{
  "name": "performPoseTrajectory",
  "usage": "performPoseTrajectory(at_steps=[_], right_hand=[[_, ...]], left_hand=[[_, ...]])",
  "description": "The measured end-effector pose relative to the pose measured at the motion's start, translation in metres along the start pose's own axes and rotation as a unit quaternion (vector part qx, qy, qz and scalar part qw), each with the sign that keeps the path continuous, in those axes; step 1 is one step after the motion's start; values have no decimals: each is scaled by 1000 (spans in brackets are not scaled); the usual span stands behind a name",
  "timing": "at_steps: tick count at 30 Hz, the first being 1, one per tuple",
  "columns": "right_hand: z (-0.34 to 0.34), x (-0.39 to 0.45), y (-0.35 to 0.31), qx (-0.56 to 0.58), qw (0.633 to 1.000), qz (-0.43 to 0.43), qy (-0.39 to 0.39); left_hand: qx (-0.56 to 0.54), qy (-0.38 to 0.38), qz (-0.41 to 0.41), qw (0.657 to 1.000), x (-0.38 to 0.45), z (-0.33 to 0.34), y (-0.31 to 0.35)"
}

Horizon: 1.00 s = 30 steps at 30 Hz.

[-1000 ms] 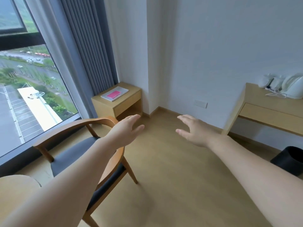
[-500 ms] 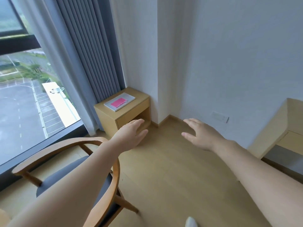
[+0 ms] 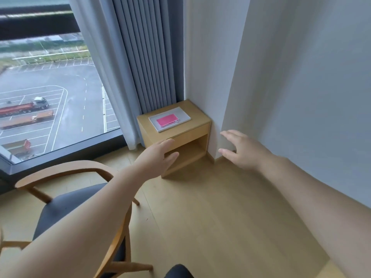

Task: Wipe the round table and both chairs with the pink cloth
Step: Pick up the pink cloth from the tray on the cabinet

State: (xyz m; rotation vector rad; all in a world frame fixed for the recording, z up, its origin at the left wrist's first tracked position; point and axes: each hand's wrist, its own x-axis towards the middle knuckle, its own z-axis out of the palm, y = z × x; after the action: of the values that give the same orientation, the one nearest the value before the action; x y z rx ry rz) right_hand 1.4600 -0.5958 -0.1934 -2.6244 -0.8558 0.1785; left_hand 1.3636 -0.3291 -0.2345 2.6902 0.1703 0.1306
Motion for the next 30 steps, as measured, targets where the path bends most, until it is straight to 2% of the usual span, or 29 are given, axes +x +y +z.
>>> performPoseTrajectory(at_steps=[6,14,22,30], right_hand=[[7,111,28,-26,998,-46,-20],[-5,241,61,-46,997,-48,-34],[-7,352,77,-60,993,-84,-63],[1,484,111,-76,976,-168,-113]], left_hand=[[-16,6,-54,998,96,4,-29],[-17,-5,-54,998,227,-1,-71],[-27,2,-89,996,304,8,-106],[-37,22,-181,983,384,37,-137]])
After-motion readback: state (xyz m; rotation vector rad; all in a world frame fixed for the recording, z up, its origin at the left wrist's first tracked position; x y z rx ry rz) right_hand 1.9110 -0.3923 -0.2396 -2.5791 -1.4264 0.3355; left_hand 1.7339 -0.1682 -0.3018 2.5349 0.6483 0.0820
